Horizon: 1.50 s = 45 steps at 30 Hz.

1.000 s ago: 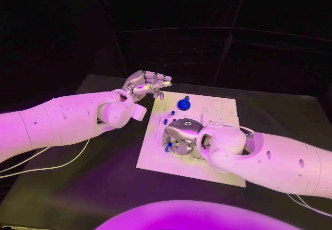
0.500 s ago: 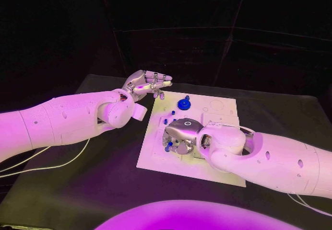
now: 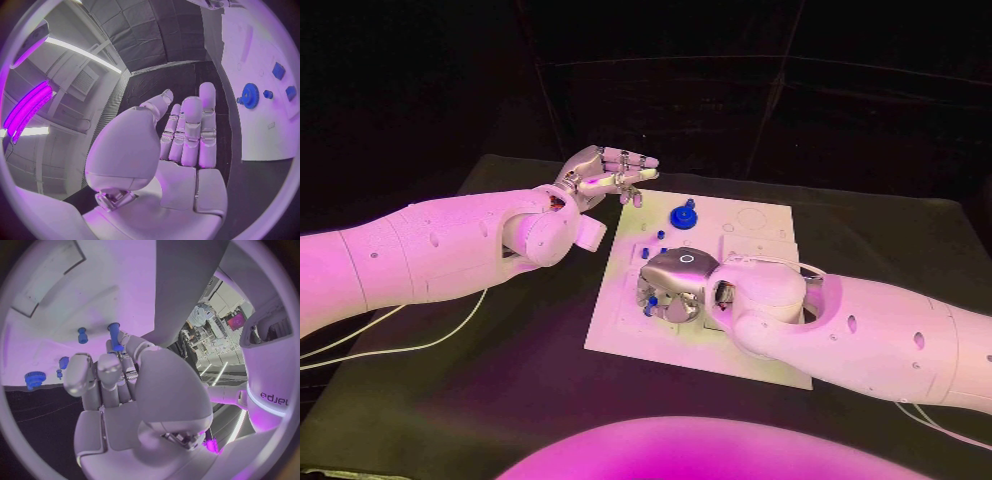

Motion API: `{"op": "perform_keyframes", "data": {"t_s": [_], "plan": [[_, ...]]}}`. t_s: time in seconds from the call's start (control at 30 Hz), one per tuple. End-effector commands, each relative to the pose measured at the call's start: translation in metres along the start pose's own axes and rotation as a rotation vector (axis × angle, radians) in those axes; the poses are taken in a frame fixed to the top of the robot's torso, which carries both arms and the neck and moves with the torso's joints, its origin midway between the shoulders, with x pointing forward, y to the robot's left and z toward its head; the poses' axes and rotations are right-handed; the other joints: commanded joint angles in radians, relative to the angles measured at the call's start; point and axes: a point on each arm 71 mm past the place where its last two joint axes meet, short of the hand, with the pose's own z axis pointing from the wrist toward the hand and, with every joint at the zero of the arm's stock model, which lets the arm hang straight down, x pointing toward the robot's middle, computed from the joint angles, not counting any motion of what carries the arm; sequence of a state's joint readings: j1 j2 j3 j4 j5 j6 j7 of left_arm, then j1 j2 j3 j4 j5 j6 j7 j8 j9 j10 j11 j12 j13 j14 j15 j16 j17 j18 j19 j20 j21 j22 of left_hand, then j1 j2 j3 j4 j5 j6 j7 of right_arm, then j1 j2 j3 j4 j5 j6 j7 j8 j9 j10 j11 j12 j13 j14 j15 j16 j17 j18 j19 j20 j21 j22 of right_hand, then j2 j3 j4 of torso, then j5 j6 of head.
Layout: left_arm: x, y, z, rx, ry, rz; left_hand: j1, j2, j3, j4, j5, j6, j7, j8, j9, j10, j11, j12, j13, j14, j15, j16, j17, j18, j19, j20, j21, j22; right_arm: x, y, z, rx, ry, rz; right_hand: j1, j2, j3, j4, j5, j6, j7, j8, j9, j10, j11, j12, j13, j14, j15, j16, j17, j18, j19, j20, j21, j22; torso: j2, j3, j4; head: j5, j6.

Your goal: Assemble the parts on the task board

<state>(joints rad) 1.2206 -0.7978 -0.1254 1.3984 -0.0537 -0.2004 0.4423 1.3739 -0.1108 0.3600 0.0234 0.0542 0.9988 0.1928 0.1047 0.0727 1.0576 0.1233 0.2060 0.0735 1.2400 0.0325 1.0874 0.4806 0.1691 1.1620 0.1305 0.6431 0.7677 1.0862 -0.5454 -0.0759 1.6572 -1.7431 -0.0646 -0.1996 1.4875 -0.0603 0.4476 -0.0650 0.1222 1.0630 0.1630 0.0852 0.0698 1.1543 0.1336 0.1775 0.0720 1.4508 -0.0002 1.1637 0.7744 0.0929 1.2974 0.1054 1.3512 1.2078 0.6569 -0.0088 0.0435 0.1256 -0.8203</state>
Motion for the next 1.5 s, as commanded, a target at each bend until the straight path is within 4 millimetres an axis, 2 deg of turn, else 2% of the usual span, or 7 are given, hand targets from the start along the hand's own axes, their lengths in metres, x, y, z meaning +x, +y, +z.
{"op": "perform_keyframes", "data": {"t_s": [0.03, 0.27, 0.47, 0.77, 0.93, 1.23, 1.5], "plan": [[0.001, -0.002, 0.0, 0.011, 0.009, -0.006, 0.003, 0.004, -0.007, -0.001, 0.003, 0.0, 0.002, 0.003, 0.0, -0.005, -0.001, 0.003, -0.001, -0.004, 0.001, -0.006, -0.001, 0.014, -0.004, 0.003, -0.007, -0.002, 0.001, 0.001, 0.002, 0.007, 0.022, -0.038, -0.01, -0.001, 0.007, 0.001, 0.005, 0.008, 0.001, -0.005, -0.002, 0.059, -0.051, 0.006, 0.001, 0.004, -0.002, 0.004, -0.002, -0.005, 0.002, 0.0, 0.007, 0.001, 0.0, 0.0002, -0.0002, -0.001, 0.0], [0.001, -0.002, 0.0, 0.01, 0.011, -0.007, 0.002, 0.006, -0.009, 0.0, 0.003, -0.001, 0.002, 0.005, 0.0, -0.007, -0.001, 0.007, -0.001, -0.005, 0.001, -0.007, -0.004, 0.014, -0.003, 0.003, -0.009, -0.003, 0.002, 0.003, 0.004, 0.018, 0.025, -0.063, -0.023, -0.007, 0.006, 0.001, 0.003, 0.004, 0.002, -0.008, -0.002, 0.055, -0.05, 0.001, 0.0, 0.002, -0.001, 0.004, -0.004, -0.004, -0.002, 0.001, 0.004, -0.003, 0.0, 0.0, -0.0004, -0.001, 0.0], [0.002, -0.002, 0.0, 0.01, 0.011, -0.007, 0.002, 0.006, -0.009, 0.0, 0.003, -0.001, 0.002, 0.005, 0.0, -0.007, -0.001, 0.007, -0.001, -0.005, 0.001, -0.007, -0.004, 0.014, -0.003, 0.003, -0.009, -0.003, 0.002, 0.005, 0.005, 0.005, 0.011, -0.059, -0.074, -0.033, -0.005, 0.014, 0.036, -0.025, 0.013, -0.02, -0.004, -0.01, -0.033, -0.041, -0.01, -0.008, 0.012, -0.012, -0.035, 0.003, -0.032, 0.011, -0.018, -0.038, 0.0, 0.0001, -0.0003, -0.002, 0.001], [0.002, -0.001, 0.0, 0.004, 0.014, -0.009, 0.002, 0.006, -0.009, 0.0, 0.003, -0.001, 0.002, 0.006, 0.0, -0.007, -0.001, 0.008, -0.001, -0.005, 0.001, -0.007, -0.005, 0.014, -0.003, 0.003, -0.009, -0.004, 0.001, 0.004, 0.003, 0.003, -0.026, -0.04, -0.109, -0.052, -0.024, 0.026, 0.04, -0.033, 0.022, -0.019, -0.003, -0.068, -0.018, -0.066, -0.009, -0.017, 0.024, -0.027, -0.062, 0.01, -0.055, 0.023, -0.04, -0.068, 0.0, 0.0001, -0.0004, -0.002, 0.0], [0.002, -0.001, 0.0, 0.002, 0.015, -0.009, 0.002, 0.006, -0.009, 0.0, 0.003, -0.001, 0.002, 0.006, 0.0, -0.007, -0.001, 0.008, -0.001, -0.005, 0.001, -0.007, -0.005, 0.014, -0.003, 0.003, -0.009, -0.004, -0.001, 0.004, 0.002, 0.001, -0.062, -0.024, -0.127, -0.067, -0.046, 0.031, 0.044, -0.067, 0.024, -0.023, -0.005, -0.11, -0.012, -0.077, -0.009, -0.025, 0.03, -0.042, -0.088, 0.019, -0.085, 0.029, -0.07, -0.11, 0.0, 0.0, 0.0002, -0.003, 0.001], [0.001, -0.001, 0.0, 0.0, 0.015, -0.009, 0.002, 0.006, -0.009, 0.0, 0.003, -0.001, 0.002, 0.006, 0.0, -0.007, -0.001, 0.008, -0.001, -0.005, 0.001, -0.007, -0.005, 0.014, -0.003, 0.003, -0.009, -0.004, -0.005, -0.001, -0.009, -0.005, -0.164, 0.034, -0.136, -0.078, -0.186, 0.038, 0.073, -0.187, 0.025, -0.019, -0.003, -0.27, 0.001, -0.058, -0.001, -0.092, 0.043, -0.14, -0.234, 0.056, -0.211, 0.042, -0.209, -0.288, 0.0, 0.0009, -0.0006, -0.005, 0.002], [-0.001, -0.001, -0.001, -0.001, 0.011, -0.008, 0.003, 0.007, -0.009, 0.0, 0.003, -0.002, 0.002, 0.006, 0.0, -0.008, -0.001, 0.008, -0.001, -0.006, 0.001, -0.008, -0.007, 0.014, -0.002, 0.003, -0.01, -0.004, -0.012, -0.016, -0.043, 0.012, -0.197, 0.163, -0.135, -0.062, -0.346, 0.067, 0.106, -0.227, 0.015, -0.013, 0.0, -0.323, 0.0, 0.037, 0.008, -0.101, 0.044, -0.143, -0.249, 0.058, -0.215, 0.045, -0.239, -0.317, -0.002, -0.0008, -0.0013, -0.014, 0.01]]}}
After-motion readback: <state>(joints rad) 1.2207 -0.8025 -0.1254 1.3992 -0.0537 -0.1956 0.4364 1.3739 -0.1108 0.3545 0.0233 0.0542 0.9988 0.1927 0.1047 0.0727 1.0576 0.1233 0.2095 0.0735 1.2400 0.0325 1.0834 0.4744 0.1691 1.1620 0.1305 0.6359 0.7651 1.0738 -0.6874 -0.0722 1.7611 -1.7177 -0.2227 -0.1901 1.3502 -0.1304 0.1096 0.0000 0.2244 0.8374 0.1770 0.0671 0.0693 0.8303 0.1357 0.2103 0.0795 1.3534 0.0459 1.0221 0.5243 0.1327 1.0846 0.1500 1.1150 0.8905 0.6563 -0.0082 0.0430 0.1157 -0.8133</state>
